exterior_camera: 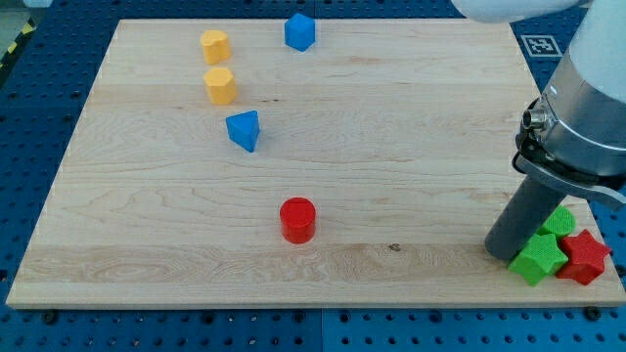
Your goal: Move the arm to the bottom center of the board
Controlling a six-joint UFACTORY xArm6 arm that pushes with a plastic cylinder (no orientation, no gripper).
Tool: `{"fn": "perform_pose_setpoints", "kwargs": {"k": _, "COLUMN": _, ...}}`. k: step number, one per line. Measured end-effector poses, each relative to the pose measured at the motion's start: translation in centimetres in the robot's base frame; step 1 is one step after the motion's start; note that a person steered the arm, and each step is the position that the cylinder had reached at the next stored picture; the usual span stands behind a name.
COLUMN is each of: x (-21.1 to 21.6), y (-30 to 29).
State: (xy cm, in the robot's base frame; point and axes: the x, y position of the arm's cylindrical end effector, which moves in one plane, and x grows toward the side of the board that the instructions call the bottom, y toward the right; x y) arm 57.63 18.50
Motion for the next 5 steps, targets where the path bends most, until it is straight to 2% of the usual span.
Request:
{"fn": "perform_pose_setpoints", "kwargs": {"k": 2, "x": 0.6, "y": -0.9}}
{"fn": "perform_pose_setpoints", "kwargs": {"k": 5, "x": 0.7, "y": -8.0}}
